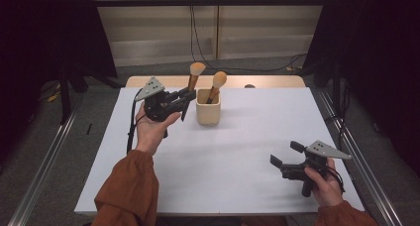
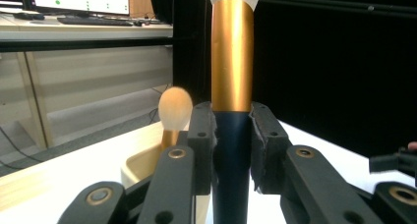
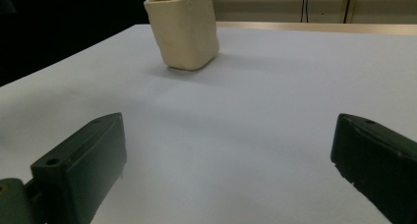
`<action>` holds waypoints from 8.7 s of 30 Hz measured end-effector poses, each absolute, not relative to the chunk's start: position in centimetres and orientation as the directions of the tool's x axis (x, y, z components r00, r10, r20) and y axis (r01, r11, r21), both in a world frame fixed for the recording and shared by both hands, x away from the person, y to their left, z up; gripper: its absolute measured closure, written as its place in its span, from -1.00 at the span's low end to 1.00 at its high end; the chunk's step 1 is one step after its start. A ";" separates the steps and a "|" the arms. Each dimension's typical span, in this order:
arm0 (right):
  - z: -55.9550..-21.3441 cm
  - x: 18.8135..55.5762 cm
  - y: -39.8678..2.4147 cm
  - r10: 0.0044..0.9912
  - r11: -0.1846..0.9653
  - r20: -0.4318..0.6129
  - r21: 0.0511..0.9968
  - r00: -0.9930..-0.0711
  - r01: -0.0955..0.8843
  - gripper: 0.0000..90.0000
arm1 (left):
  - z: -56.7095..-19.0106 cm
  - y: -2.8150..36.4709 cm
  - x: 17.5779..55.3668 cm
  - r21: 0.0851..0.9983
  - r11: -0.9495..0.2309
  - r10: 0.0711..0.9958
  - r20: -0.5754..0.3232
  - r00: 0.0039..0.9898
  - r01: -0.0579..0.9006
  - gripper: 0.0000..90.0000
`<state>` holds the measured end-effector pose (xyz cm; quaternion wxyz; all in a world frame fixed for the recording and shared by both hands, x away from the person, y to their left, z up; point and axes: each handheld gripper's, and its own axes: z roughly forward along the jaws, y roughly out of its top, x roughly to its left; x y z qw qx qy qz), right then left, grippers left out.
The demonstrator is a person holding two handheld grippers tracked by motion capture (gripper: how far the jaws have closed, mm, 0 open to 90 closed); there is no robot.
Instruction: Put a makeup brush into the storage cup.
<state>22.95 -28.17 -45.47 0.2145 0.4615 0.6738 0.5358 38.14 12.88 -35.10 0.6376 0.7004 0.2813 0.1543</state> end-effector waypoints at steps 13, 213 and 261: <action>-45.6 22.9 -28.3 0.845 0.003 0.195 0.929 -0.498 0.369 -1.00 | -33.8 11.6 40.5 0.984 -0.011 0.595 -0.137 0.792 0.179 0.65; -45.9 23.2 -28.5 0.849 0.034 0.170 0.927 -0.499 0.373 -1.00 | -40.4 18.1 35.9 0.945 -0.182 0.698 -0.070 0.713 0.271 -0.92; -45.8 23.0 -28.6 0.858 0.033 0.161 0.930 -0.487 0.366 -1.00 | -42.6 24.4 27.3 0.943 -0.159 0.778 -0.062 0.625 0.291 -0.92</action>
